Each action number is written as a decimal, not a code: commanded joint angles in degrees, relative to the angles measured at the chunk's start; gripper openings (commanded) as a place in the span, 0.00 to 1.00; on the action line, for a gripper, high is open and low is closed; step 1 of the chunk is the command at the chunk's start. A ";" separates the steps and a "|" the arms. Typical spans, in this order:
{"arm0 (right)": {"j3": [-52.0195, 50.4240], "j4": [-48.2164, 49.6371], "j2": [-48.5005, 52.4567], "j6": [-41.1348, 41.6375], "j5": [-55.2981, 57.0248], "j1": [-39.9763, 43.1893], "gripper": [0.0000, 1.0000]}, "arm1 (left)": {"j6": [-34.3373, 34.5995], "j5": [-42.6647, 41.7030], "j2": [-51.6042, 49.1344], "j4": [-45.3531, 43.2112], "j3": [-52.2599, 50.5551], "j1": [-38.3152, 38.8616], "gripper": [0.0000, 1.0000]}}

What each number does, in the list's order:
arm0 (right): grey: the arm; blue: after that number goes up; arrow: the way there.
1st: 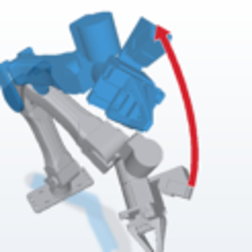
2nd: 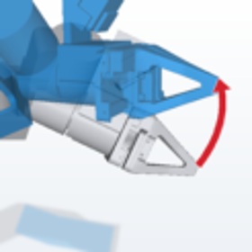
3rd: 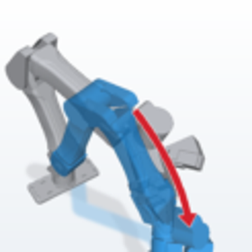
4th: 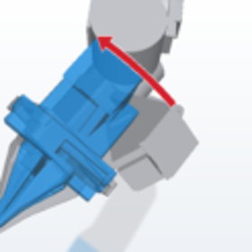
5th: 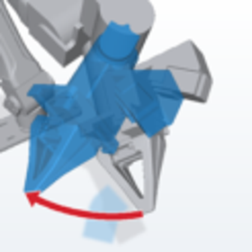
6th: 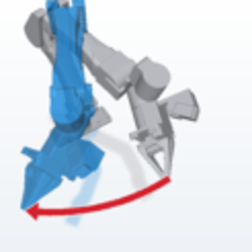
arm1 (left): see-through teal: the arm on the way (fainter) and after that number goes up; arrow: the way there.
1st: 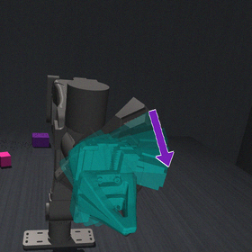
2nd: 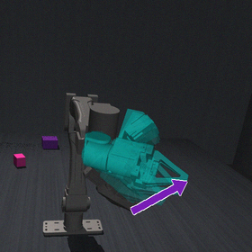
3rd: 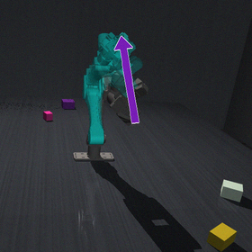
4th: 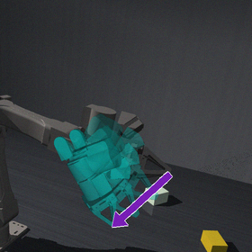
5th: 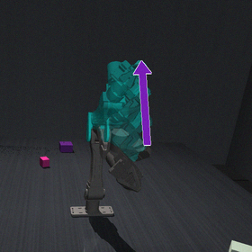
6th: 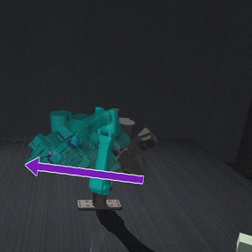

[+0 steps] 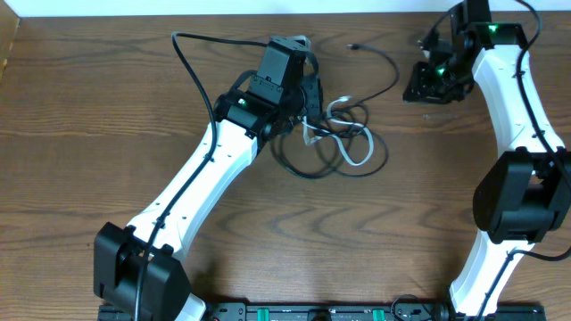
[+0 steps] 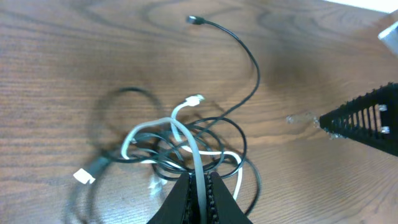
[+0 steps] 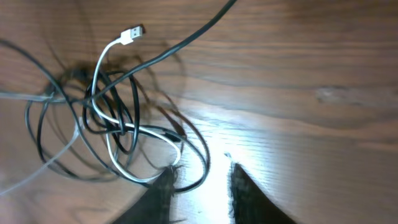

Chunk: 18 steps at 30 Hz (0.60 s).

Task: Untangle cables

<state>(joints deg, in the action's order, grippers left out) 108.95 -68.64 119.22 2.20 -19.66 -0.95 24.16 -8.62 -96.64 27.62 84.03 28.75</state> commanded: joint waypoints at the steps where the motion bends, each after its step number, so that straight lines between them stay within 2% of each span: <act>1: -0.33 0.74 -0.96 -2.54 -6.05 -2.32 0.13 | -0.79 0.50 -0.02 0.63 0.52 0.33 0.08; 4: -1.03 2.60 -0.96 -2.49 -6.88 -4.76 0.04 | -0.79 0.46 -0.02 0.63 0.55 0.42 0.07; 9: -4.94 7.89 -0.96 1.36 -6.88 -9.27 0.01 | -1.22 0.52 0.11 0.63 0.52 0.39 0.08; 18: -14.32 17.77 -0.96 8.63 -9.27 -15.19 0.01 | -1.38 0.48 2.99 0.94 0.55 -1.53 0.07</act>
<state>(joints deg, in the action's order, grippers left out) 96.38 -52.16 119.22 7.51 -26.98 -15.22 23.73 -8.62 -96.44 28.18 84.03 28.45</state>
